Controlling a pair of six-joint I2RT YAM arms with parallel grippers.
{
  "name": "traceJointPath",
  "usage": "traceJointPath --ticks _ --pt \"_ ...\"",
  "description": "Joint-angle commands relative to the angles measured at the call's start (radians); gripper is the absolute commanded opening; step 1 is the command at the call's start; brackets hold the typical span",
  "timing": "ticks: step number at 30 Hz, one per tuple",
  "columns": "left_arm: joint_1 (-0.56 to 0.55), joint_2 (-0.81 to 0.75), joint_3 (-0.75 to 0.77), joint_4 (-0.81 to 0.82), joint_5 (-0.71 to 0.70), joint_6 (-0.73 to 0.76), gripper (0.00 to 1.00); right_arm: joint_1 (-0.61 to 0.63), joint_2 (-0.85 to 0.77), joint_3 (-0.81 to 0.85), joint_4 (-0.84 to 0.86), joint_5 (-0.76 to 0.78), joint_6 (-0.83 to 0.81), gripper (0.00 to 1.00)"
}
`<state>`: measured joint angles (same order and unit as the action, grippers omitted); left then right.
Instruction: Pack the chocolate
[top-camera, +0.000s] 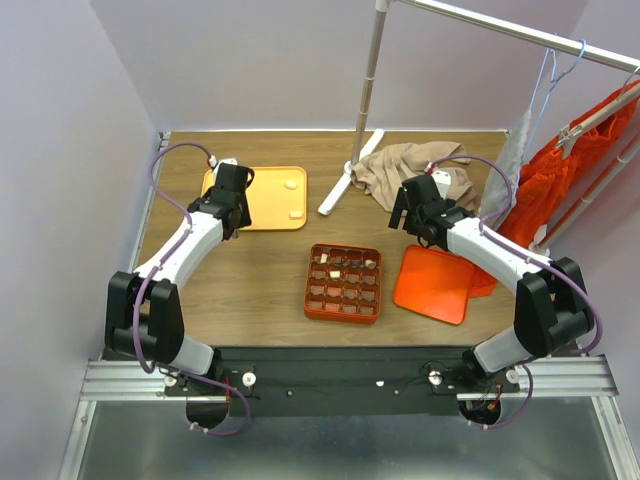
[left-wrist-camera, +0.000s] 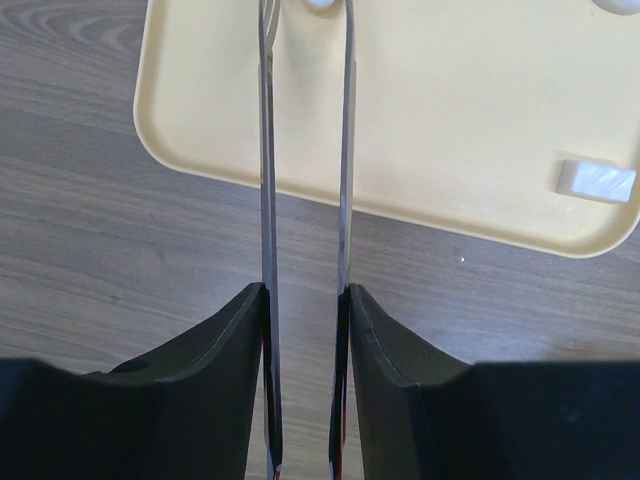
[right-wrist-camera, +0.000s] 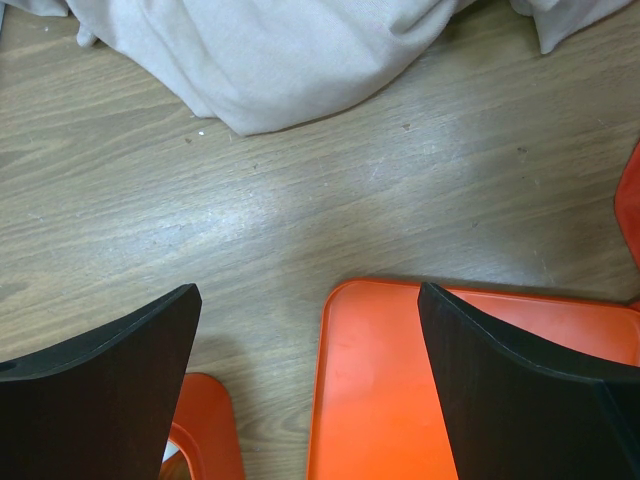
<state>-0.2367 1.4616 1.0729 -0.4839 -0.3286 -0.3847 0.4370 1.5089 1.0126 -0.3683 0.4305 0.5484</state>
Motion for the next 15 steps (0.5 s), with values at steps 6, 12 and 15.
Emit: traceJointPath --ticks 6,12,15 --pt "0.01 0.022 0.012 0.048 0.008 0.027 0.44 -0.003 -0.019 -0.003 -0.014 0.004 -0.002 0.98" --pt "0.013 0.032 0.019 0.057 -0.006 0.033 0.34 -0.003 -0.015 -0.003 -0.015 0.005 -0.004 0.98" --pt "0.013 0.023 0.019 0.048 -0.013 0.036 0.15 -0.001 -0.018 -0.003 -0.015 0.002 -0.004 0.98"
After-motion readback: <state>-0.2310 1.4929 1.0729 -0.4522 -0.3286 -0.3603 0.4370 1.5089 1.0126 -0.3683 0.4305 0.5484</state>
